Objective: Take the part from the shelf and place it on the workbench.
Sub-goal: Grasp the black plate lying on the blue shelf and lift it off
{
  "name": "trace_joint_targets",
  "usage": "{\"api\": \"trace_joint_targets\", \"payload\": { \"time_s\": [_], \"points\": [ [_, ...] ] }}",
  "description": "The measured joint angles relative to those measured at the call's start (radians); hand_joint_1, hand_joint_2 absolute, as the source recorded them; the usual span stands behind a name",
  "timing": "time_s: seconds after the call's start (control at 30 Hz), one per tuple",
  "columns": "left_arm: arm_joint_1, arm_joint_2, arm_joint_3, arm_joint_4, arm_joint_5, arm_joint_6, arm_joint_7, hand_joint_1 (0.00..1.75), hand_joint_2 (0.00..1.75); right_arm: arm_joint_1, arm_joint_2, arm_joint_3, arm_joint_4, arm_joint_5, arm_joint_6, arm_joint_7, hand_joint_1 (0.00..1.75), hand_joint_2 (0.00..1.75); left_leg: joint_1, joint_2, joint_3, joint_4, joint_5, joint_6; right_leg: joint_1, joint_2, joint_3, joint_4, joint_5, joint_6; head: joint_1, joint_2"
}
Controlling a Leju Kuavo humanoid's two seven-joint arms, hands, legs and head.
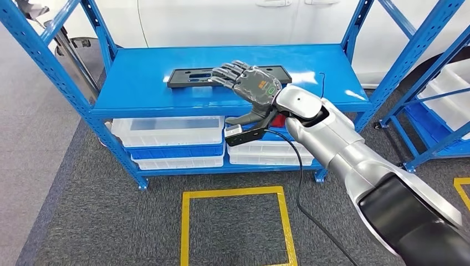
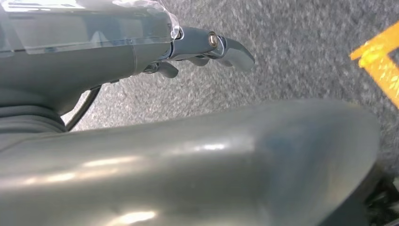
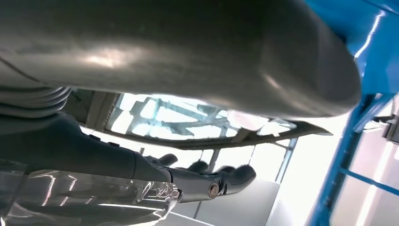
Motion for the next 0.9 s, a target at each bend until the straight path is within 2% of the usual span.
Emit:
{"api": "trace_joint_targets", "payload": {
  "time_s": [0.07, 0.13, 0.17, 0.23, 0.27, 0.3, 0.33, 0.37, 0.4, 0.43, 0.47, 0.5, 0.57, 0.6, 0.63, 0.67, 0.7, 0.77, 0.8, 0.83, 0.87, 0.9],
  "points": [
    [-0.002, 0.001, 0.000, -0.002, 0.000, 0.001, -0.001, 0.00, 0.00, -0.004, -0.001, 0.008, 0.002, -0.016, 0.001, 0.001, 0.00, 0.00, 0.000, 0.002, 0.012, -0.006, -0.011, -0.010, -0.004, 0.001, 0.013, -0.012, -0.011, -0.008, 0.000, 0.000],
    [-0.001, 0.003, 0.000, -0.004, 0.000, 0.003, -0.001, 0.00, 0.00, -0.011, -0.003, 0.014, 0.002, -0.030, 0.002, 0.002, 0.00, 0.00, 0.000, 0.004, 0.009, 0.026, -0.029, -0.019, -0.013, 0.002, 0.040, -0.024, -0.024, -0.018, 0.000, 0.000],
    [-0.001, 0.004, 0.000, -0.006, 0.000, 0.004, -0.001, 0.00, 0.00, -0.014, -0.003, 0.017, 0.002, -0.035, 0.002, 0.002, 0.00, 0.00, 0.003, 0.004, -0.017, 0.078, -0.045, -0.024, -0.016, 0.002, 0.055, -0.029, -0.032, -0.021, -0.001, 0.000],
    [0.000, 0.004, 0.000, -0.006, 0.000, 0.004, -0.002, 0.00, 0.00, -0.016, -0.003, 0.028, 0.003, -0.042, 0.005, 0.003, 0.00, 0.00, 0.009, 0.005, -0.113, 0.223, -0.077, -0.033, -0.016, 0.003, 0.078, -0.032, -0.051, -0.024, -0.001, 0.000],
    [0.003, 0.004, 0.000, -0.006, 0.000, 0.004, -0.003, 0.00, 0.00, -0.014, -0.003, 0.033, 0.003, -0.045, 0.006, 0.003, 0.00, 0.00, 0.012, 0.005, -0.162, 0.280, -0.077, -0.037, -0.016, 0.004, 0.091, -0.032, -0.063, -0.023, -0.001, 0.000],
    [0.006, 0.004, 0.000, -0.006, 0.000, 0.003, -0.004, 0.00, 0.00, -0.011, -0.004, 0.037, 0.004, -0.048, 0.007, 0.003, 0.00, 0.00, 0.014, 0.005, -0.193, 0.297, -0.055, -0.040, -0.016, 0.005, 0.107, -0.032, -0.075, -0.021, -0.001, 0.000],
    [0.010, 0.004, 0.000, -0.006, 0.000, 0.003, -0.004, 0.00, 0.00, -0.009, -0.005, 0.040, 0.004, -0.050, 0.007, 0.003, 0.00, 0.00, 0.015, 0.005, -0.204, 0.272, -0.010, -0.041, -0.017, 0.006, 0.125, -0.032, -0.090, -0.019, -0.001, 0.000],
    [0.013, 0.004, 0.000, -0.006, 0.000, 0.003, -0.004, 0.00, 0.00, -0.009, -0.006, 0.043, 0.005, -0.053, 0.007, 0.003, 0.00, 0.00, 0.016, 0.005, -0.198, 0.211, 0.052, -0.041, -0.018, 0.007, 0.144, -0.032, -0.105, -0.015, -0.001, 0.000],
    [0.017, 0.003, 0.000, -0.005, 0.000, 0.003, -0.004, 0.00, 0.00, -0.008, -0.008, 0.045, 0.005, -0.054, 0.006, 0.003, 0.00, 0.00, 0.016, 0.006, -0.184, 0.144, 0.107, -0.039, -0.018, 0.007, 0.162, -0.033, -0.121, -0.011, -0.001, 0.000],
    [0.019, 0.003, 0.000, -0.005, 0.000, 0.003, -0.004, 0.00, 0.00, -0.008, -0.009, 0.049, 0.006, -0.055, 0.006, 0.003, 0.00, 0.00, 0.014, 0.006, -0.166, 0.085, 0.144, -0.036, -0.017, 0.008, 0.175, -0.034, -0.134, -0.006, -0.001, 0.000],
    [0.020, 0.003, 0.000, -0.004, 0.000, 0.003, -0.005, 0.00, 0.00, -0.008, -0.011, 0.052, 0.007, -0.056, 0.006, 0.002, 0.00, 0.00, 0.012, 0.006, -0.151, 0.043, 0.153, -0.029, -0.016, 0.009, 0.182, -0.036, -0.143, 0.000, -0.001, 0.000],
    [0.019, 0.003, 0.000, -0.004, 0.000, 0.003, -0.005, 0.00, 0.00, -0.008, -0.013, 0.055, 0.008, -0.057, 0.005, 0.002, 0.00, 0.00, 0.010, 0.006, -0.142, 0.026, 0.142, -0.021, -0.014, 0.009, 0.186, -0.039, -0.149, 0.007, 0.000, 0.000],
    [0.016, 0.003, 0.000, -0.004, 0.000, 0.003, -0.005, 0.00, 0.00, -0.009, -0.015, 0.058, 0.007, -0.058, 0.004, 0.003, 0.00, 0.00, 0.010, 0.004, -0.123, 0.007, 0.112, -0.001, -0.013, 0.010, 0.184, -0.024, -0.142, 0.021, 0.000, 0.000],
    [0.017, 0.003, 0.000, -0.005, 0.000, 0.004, -0.006, 0.00, 0.00, -0.010, -0.017, 0.058, 0.007, -0.059, 0.003, 0.003, 0.00, 0.00, 0.011, 0.003, -0.110, 0.002, 0.104, 0.006, -0.014, 0.009, 0.174, 0.004, -0.130, 0.027, 0.000, 0.000],
    [0.017, 0.004, 0.000, -0.005, -0.001, 0.004, -0.006, 0.00, 0.00, -0.011, -0.018, 0.059, 0.007, -0.059, 0.003, 0.003, 0.00, 0.00, 0.012, 0.003, -0.095, -0.004, 0.096, 0.012, -0.016, 0.009, 0.151, 0.050, -0.118, 0.032, 0.000, 0.000],
    [0.017, 0.003, 0.000, -0.005, -0.001, 0.004, -0.006, 0.00, 0.00, -0.011, -0.019, 0.060, 0.007, -0.060, 0.002, 0.003, 0.00, 0.00, 0.013, 0.002, -0.077, -0.010, 0.087, 0.016, -0.016, 0.008, 0.110, 0.113, -0.114, 0.036, 0.000, 0.000],
    [0.016, 0.003, 0.000, -0.005, -0.001, 0.004, -0.007, 0.00, 0.00, -0.009, -0.021, 0.062, 0.008, -0.062, 0.000, 0.003, 0.00, 0.00, 0.014, 0.002, -0.061, -0.014, 0.077, 0.019, -0.017, 0.007, 0.061, 0.177, -0.121, 0.038, 0.000, 0.000],
    [0.016, 0.002, 0.000, -0.005, -0.002, 0.004, -0.007, 0.00, 0.00, -0.002, -0.027, 0.068, 0.008, -0.065, -0.003, 0.005, 0.00, 0.00, 0.013, 0.000, -0.032, -0.017, 0.054, 0.023, -0.016, 0.006, -0.038, 0.273, -0.173, 0.040, 0.000, 0.000],
    [0.017, 0.002, 0.000, -0.005, -0.002, 0.005, -0.008, 0.00, 0.00, 0.003, -0.031, 0.071, 0.008, -0.068, -0.005, 0.006, 0.00, 0.00, 0.012, -0.002, -0.015, -0.018, 0.042, 0.024, -0.016, 0.006, -0.070, 0.285, -0.200, 0.039, 0.000, 0.000],
    [0.019, 0.002, 0.000, -0.005, -0.002, 0.006, -0.009, 0.00, 0.00, 0.006, -0.036, 0.075, 0.008, -0.071, -0.007, 0.007, 0.00, 0.00, 0.011, -0.005, 0.003, -0.018, 0.029, 0.024, -0.016, 0.006, -0.091, 0.271, -0.212, 0.036, 0.000, 0.000],
    [0.020, 0.002, 0.000, -0.005, -0.003, 0.008, -0.011, 0.00, 0.00, 0.007, -0.041, 0.078, 0.008, -0.074, -0.009, 0.009, 0.00, 0.00, 0.009, -0.008, 0.023, -0.018, 0.015, 0.023, -0.014, 0.006, -0.100, 0.229, -0.197, 0.032, 0.000, 0.000],
    [0.020, 0.001, 0.000, -0.005, -0.002, 0.008, -0.015, 0.00, 0.00, 0.008, -0.046, 0.081, 0.008, -0.077, -0.009, 0.010, 0.00, 0.00, 0.007, -0.011, 0.041, -0.018, 0.000, 0.022, -0.010, 0.006, -0.098, 0.166, -0.147, 0.024, 0.000, 0.000]
  ]
}}
